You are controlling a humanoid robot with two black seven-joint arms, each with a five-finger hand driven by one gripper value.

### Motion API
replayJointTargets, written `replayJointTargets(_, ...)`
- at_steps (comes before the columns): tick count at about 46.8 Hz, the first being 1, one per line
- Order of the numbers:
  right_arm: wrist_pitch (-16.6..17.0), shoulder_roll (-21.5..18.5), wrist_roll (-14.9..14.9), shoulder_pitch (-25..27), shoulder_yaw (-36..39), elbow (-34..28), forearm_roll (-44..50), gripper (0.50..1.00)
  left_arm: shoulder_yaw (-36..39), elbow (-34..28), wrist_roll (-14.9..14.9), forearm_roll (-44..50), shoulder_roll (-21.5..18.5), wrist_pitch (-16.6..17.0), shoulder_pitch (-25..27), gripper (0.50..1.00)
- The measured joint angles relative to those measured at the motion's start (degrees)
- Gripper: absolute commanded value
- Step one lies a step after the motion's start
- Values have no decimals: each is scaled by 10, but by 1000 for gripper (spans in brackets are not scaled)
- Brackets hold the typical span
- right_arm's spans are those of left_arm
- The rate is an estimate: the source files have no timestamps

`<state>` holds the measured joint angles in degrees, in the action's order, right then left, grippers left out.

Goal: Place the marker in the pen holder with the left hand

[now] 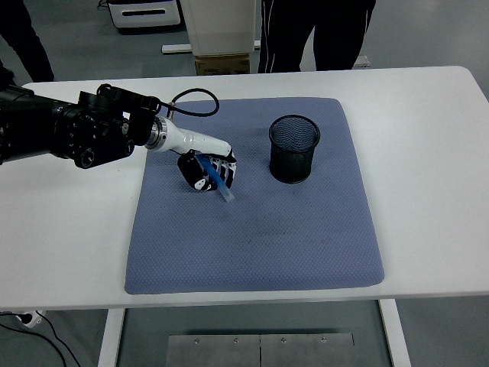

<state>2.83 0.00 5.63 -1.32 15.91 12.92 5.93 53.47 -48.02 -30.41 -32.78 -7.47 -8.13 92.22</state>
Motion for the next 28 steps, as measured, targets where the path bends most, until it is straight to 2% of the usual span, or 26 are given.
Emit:
replayJointTargets(24, 0, 0, 0, 0, 0, 0, 0, 1000, -43, 16, -1, 3, -2, -24, 31, 500)
replayJointTargets(28, 0, 0, 0, 0, 0, 0, 0, 1000, -55, 26, -6, 3, 0, -37, 40, 500)
